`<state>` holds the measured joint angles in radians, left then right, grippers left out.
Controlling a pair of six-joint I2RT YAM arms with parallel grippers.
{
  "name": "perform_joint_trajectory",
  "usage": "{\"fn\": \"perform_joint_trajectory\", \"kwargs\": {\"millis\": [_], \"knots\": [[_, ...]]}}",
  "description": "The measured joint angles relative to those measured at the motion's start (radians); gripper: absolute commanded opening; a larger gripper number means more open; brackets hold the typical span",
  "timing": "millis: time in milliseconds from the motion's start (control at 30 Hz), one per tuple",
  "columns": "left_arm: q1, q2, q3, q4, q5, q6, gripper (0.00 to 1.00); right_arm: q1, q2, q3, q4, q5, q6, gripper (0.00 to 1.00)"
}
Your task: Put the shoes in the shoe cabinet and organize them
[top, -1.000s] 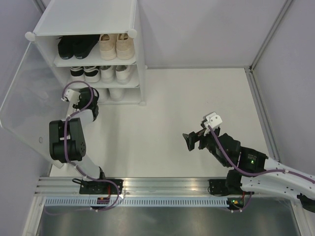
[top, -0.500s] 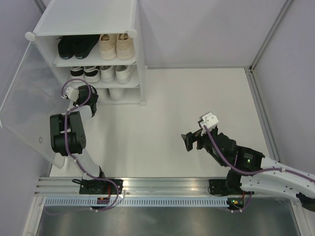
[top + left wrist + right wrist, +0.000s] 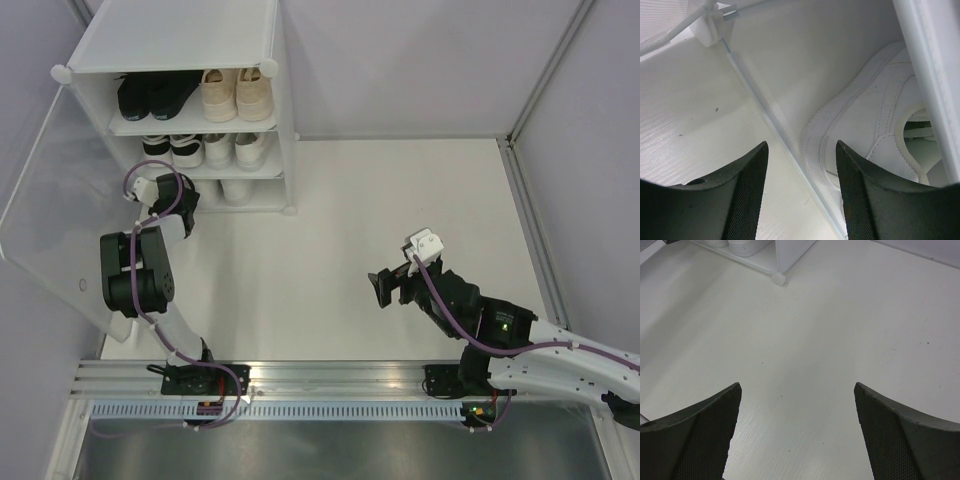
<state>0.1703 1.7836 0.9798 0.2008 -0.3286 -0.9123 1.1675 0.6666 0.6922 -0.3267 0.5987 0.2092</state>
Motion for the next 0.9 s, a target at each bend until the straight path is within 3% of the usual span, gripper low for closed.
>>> {"fn": "perform_joint_trajectory", "kwargs": {"millis": [367,600,900], "knots": [[0.003,0.000,0.003,-0.012,0.043,0.005,0.68,0.000,0.003,0.000,0.005,0.000,0.000,0.97],[0.003,-0.005,0.004,-0.047,0.035,0.019,0.87,0.000,0.003,0.000,0.005,0.000,0.000,0.97],[-0.006,-0.056,0.019,-0.160,0.021,0.051,0.94,0.000,0.000,0.000,0.005,-0.005,0.000,0.96]]}}
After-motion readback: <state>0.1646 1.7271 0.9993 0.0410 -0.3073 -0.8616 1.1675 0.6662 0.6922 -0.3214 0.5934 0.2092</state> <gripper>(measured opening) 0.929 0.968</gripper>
